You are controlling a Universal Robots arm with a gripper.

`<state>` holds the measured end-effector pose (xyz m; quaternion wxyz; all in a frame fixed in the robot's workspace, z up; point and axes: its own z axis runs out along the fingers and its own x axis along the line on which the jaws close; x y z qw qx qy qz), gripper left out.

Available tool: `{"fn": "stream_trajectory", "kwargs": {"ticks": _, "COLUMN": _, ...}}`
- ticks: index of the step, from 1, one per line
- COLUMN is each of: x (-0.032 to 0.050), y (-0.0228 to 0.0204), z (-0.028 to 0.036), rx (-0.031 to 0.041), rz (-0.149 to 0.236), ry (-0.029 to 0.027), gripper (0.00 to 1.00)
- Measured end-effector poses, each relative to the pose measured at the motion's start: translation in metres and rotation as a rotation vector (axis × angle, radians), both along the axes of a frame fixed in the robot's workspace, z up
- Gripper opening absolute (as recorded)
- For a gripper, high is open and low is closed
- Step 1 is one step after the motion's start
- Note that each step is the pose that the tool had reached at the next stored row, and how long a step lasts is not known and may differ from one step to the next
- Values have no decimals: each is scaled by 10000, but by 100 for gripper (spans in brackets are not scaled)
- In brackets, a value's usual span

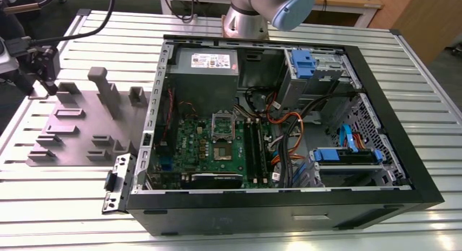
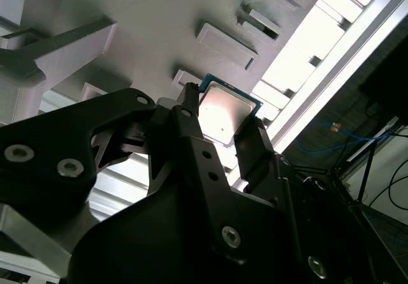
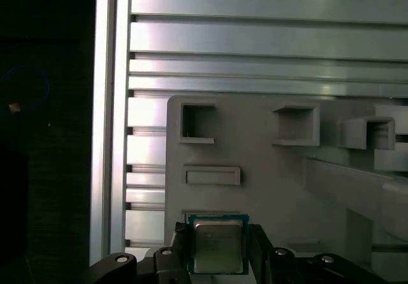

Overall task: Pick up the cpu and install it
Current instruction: 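Pick up the cpu and move it towards the insertion slot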

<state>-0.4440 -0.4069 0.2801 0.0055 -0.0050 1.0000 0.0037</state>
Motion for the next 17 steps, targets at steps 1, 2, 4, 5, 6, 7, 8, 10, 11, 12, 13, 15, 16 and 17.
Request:
{"fn": "stream_trajectory", "kwargs": {"ticks": 1, "x": 0, "y": 0, "z": 2, "rx": 0, "rz": 0, "ry": 0, "gripper": 47}}
{"fn": "stream_trajectory", "kwargs": {"ticks": 2, "x": 0, "y": 0, "z": 5, "rx": 0, "rz": 0, "ry": 0, "gripper": 47}}
{"fn": "stream_trajectory", "kwargs": {"ticks": 4, "x": 0, "y": 0, "z": 11, "rx": 0, "rz": 0, "ry": 0, "gripper": 47}}
{"fn": "stream_trajectory", "kwargs": {"ticks": 5, "x": 0, "y": 0, "z": 13, "rx": 0, "rz": 0, "ry": 0, "gripper": 47}}
{"fn": "stream_trajectory", "kwargs": {"ticks": 6, "x": 0, "y": 0, "z": 15, "rx": 0, "rz": 0, "ry": 0, "gripper": 47}}
{"fn": "stream_trajectory", "kwargs": {"ticks": 7, "x": 0, "y": 0, "z": 21, "rx": 0, "rz": 0, "ry": 0, "gripper": 47}}
{"fn": "stream_trajectory", "kwargs": {"ticks": 8, "x": 0, "y": 0, "z": 25, "rx": -1, "rz": 0, "ry": 1, "gripper": 47}}
{"fn": "stream_trajectory", "kwargs": {"ticks": 10, "x": 0, "y": 0, "z": 28, "rx": 0, "rz": 0, "ry": 1, "gripper": 47}}
{"fn": "stream_trajectory", "kwargs": {"ticks": 11, "x": 0, "y": 0, "z": 30, "rx": 0, "rz": 0, "ry": 1, "gripper": 47}}
{"fn": "stream_trajectory", "kwargs": {"ticks": 12, "x": 0, "y": 0, "z": 33, "rx": -1, "rz": 0, "ry": 1, "gripper": 47}}
{"fn": "stream_trajectory", "kwargs": {"ticks": 13, "x": 0, "y": 0, "z": 36, "rx": 0, "rz": 0, "ry": 0, "gripper": 47}}
{"fn": "stream_trajectory", "kwargs": {"ticks": 15, "x": 0, "y": 0, "z": 41, "rx": 0, "rz": 0, "ry": 0, "gripper": 47}}
{"fn": "stream_trajectory", "kwargs": {"ticks": 16, "x": 0, "y": 0, "z": 46, "rx": -1, "rz": 0, "ry": 1, "gripper": 47}}
{"fn": "stream_trajectory", "kwargs": {"ticks": 17, "x": 0, "y": 0, "z": 50, "rx": -1, "rz": 0, "ry": 1, "gripper": 47}}
